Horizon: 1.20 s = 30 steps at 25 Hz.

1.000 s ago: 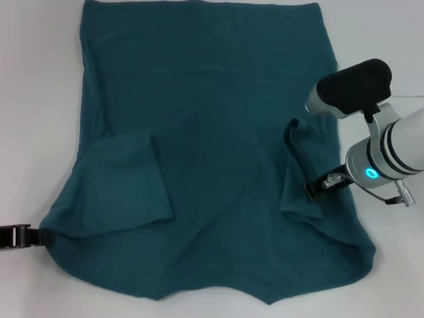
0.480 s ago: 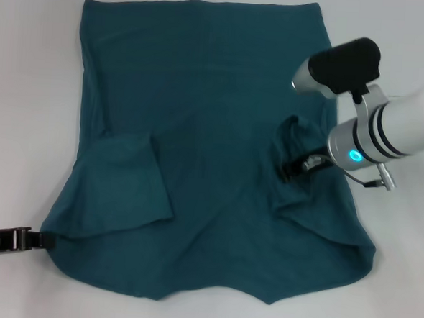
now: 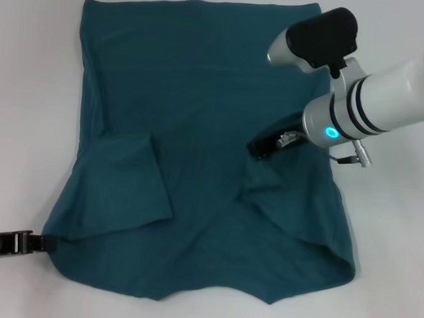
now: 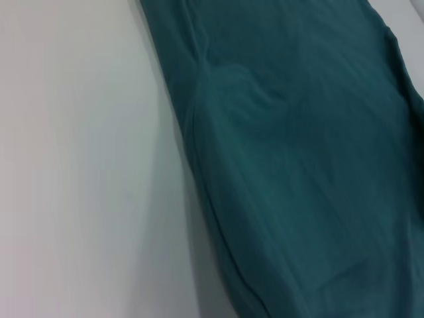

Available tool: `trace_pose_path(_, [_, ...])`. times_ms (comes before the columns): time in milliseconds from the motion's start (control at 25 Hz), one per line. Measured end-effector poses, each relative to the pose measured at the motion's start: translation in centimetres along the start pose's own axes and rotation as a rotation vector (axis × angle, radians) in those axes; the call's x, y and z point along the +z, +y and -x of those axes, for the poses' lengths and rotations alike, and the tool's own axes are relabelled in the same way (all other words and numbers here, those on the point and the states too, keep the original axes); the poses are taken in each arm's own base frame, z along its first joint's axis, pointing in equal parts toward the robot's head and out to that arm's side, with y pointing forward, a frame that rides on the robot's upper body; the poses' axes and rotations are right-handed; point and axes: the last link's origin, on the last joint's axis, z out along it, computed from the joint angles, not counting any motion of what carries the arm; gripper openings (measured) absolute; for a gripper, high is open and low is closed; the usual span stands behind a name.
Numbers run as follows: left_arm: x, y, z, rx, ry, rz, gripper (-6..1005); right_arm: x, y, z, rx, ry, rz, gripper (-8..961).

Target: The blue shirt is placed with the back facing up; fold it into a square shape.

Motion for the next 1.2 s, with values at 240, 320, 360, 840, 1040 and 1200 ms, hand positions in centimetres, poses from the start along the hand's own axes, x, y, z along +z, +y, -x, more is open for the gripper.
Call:
trace_pose_path(240, [0.1,0.1,0.1,0.001,-0.003,0.003,2,0.7,0.6,0.4,-0.029,0.013,-0.004,-1])
trace_pose_path(320, [0.1,0.1,0.2,0.000,-0.005,0.004,2,0.9,0.5,0.2,-0.030,0.024,-0.005,10])
trace_pose_path(360, [0.1,0.0,0.2,-0.001,-0.005,0.004,2,0.9,0.5,0.2,-0.030,0.027,-0.006,55])
trace_pose_path(840, [0.1,0.1,0.3,-0.001,-0.008,0.007,3,0.3,-1.2,-1.0,-0.048,0.088,-0.088,393])
trace_pose_path(1040, [0.1,0.0,0.3,-0.005,-0.008,0.008,2,-0.7,-2.1,-1.3,-0.075,0.157,-0.174,536])
trace_pose_path(1200, [0.2,0.1,0.3,-0.003,-0.007,0.006,3,-0.8,-3.2,-1.5,-0.078,0.160,-0.261,701])
